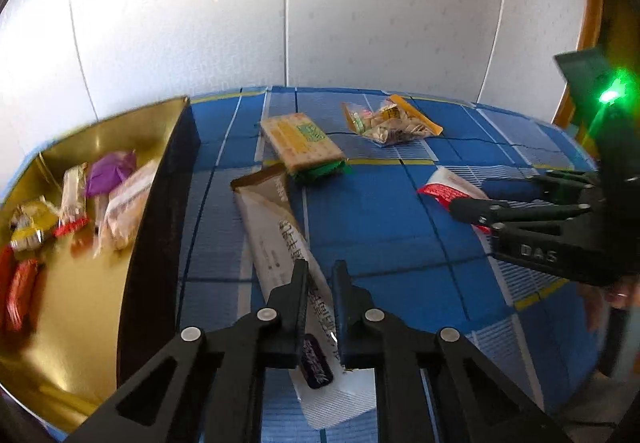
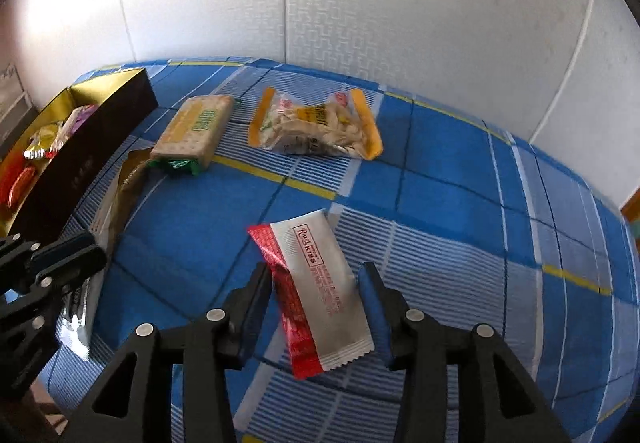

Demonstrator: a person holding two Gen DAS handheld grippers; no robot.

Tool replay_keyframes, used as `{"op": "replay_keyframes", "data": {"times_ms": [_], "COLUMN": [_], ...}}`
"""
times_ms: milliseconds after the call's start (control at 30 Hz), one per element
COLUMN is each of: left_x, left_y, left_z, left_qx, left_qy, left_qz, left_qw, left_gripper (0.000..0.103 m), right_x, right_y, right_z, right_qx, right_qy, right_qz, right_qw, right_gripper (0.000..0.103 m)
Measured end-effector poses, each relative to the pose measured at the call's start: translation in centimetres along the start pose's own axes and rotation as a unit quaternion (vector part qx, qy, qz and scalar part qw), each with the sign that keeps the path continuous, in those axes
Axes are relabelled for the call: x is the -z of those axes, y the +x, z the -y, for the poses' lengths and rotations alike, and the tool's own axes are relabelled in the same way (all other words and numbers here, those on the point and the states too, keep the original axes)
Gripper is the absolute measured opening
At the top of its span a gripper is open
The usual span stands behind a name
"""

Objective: Organize snacks
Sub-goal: 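Lift the white bar packet with the left tool while the right tool grasps the red-and-white packet, then carry the white bar packet with the left tool into the tin and open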

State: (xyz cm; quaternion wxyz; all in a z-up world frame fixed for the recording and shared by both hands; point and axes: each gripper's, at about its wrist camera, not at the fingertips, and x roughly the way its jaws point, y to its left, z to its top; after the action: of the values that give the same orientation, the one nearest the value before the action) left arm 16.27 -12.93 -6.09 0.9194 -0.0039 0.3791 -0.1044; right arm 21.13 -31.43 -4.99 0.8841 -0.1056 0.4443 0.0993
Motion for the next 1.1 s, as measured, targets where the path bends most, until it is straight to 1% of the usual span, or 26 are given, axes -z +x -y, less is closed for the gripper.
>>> {"op": "replay_keyframes", "data": {"times_ms": [67,100,133,167,200,233,300,333,367,400,433,467,533,600,633,667,733,767,800,833,867,900,933,967,1033,1100], "left_x": [-0.3,-0.6,-0.7,-1.0,-1.3,-1.5,-1.4,-1.2,-1.1,-0.8,-0.7,-0.6,-0.5,-0.3,-0.2,-0.1,0.0,0.1,0.0,-0.1,-0.1,-0.1,0.0,-0.1,0.0,0.0], "left_y": [0.3,0.5,0.6,0.8,1.0,1.3,1.9,2.1,1.8,1.6,1.5,1.5,1.4,0.9,0.6,0.5,0.8,0.9,0.8,0.9,1.1,1.2,1.1,1.0,1.0,0.9], "left_z": [-0.2,-0.1,0.0,0.1,0.1,0.2,0.4,0.3,0.2,0.3,0.6,1.1,1.6,2.0,2.2,2.6,2.9,2.8,2.7,2.6,2.5,2.4,2.5,2.6,2.5,2.3], "left_qx": [-0.003,-0.009,-0.015,-0.023,-0.022,-0.025,-0.043,-0.046,-0.044,-0.042,-0.041,-0.035,-0.014,0.027,0.041,0.037,0.015,0.016,0.016,0.008,0.003,0.000,-0.005,-0.003,0.004,0.012], "left_qy": [-0.009,-0.010,-0.012,-0.014,-0.020,-0.021,-0.016,-0.024,-0.030,-0.032,-0.022,-0.004,0.010,0.013,0.015,0.023,0.035,0.032,0.029,0.023,0.018,0.018,0.024,0.035,0.042,0.036], "left_qz": [-0.010,-0.014,-0.017,-0.019,-0.019,-0.025,-0.046,-0.056,-0.045,-0.039,-0.035,-0.032,-0.032,-0.026,-0.021,-0.019,-0.029,-0.034,-0.033,-0.037,-0.040,-0.039,-0.037,-0.034,-0.038,-0.041], "left_qw": [0.9999,0.9998,0.9997,0.9994,0.9994,0.9991,0.9979,0.9971,0.9975,0.9979,0.9983,0.9989,0.9993,0.9992,0.9988,0.9989,0.9988,0.9988,0.9989,0.9990,0.9990,0.9991,0.9990,0.9988,0.9984,0.9984], "left_gripper": [0.018,0.028,0.046,0.057,0.063,0.066,0.065,0.063,0.058,0.044,0.042,0.040,0.036,0.036,0.036,0.036,0.039,0.041,0.052,0.063,0.063,0.058,0.040,0.030,0.027,0.026], "right_x": [-0.2,-0.2,-0.3,-0.3,-0.2,-0.2,-0.1,-0.1,0.0,0.0,0.0,-0.1,-0.2,-0.2,-0.2,-0.1,-0.1,0.0,0.0,0.0,0.0,0.0,-0.1,-0.1,-0.2,-0.1], "right_y": [0.4,0.4,0.4,0.4,0.3,0.3,0.1,-0.1,-0.3,-0.4,-0.4,-0.4,-0.3,-0.1,-0.1,-0.1,0.0,0.1,0.2,0.1,0.2,0.2,0.2,0.3,0.3,0.2], "right_z": [-0.1,0.1,0.1,0.3,0.5,0.7,0.9,1.0,1.1,1.4,1.6,1.8,1.7,1.6,1.6,1.6,1.7,1.7,1.7,1.5,1.3,1.1,1.1,1.1,1.2,1.3], "right_qx": [0.003,-0.002,-0.005,-0.009,-0.013,-0.015,-0.005,0.003,0.005,0.001,-0.004,-0.011,-0.020,-0.017,-0.019,-0.021,-0.025,-0.030,-0.029,-0.025,-0.020,-0.018,-0.017,-0.018,-0.020,-0.020], "right_qy": [-0.001,0.006,0.010,0.016,0.024,0.028,0.030,0.030,0.031,0.035,0.041,0.048,0.053,0.054,0.055,0.055,0.058,0.056,0.053,0.047,0.043,0.038,0.036,0.037,0.043,0.047], "right_qz": [-0.004,-0.004,-0.005,-0.005,-0.007,-0.007,-0.008,-0.005,-0.001,0.002,0.001,0.001,0.000,-0.004,-0.004,-0.005,-0.009,-0.014,-0.017,-0.015,-0.015,-0.014,-0.012,-0.010,-0.009,-0.007], "right_qw": [1.000,1.000,1.000,1.000,1.000,0.999,1.000,1.000,1.000,0.999,0.999,0.999,0.998,0.998,0.998,0.998,0.998,0.998,0.998,0.998,0.999,0.999,0.999,0.999,0.999,0.999], "right_gripper": [0.046,0.046,0.046,0.046,0.046,0.046,0.046,0.046,0.046,0.046,0.046,0.046,0.046,0.046,0.046,0.046,0.046,0.046,0.046,0.046,0.046,0.046,0.046,0.045,0.042,0.039]}}
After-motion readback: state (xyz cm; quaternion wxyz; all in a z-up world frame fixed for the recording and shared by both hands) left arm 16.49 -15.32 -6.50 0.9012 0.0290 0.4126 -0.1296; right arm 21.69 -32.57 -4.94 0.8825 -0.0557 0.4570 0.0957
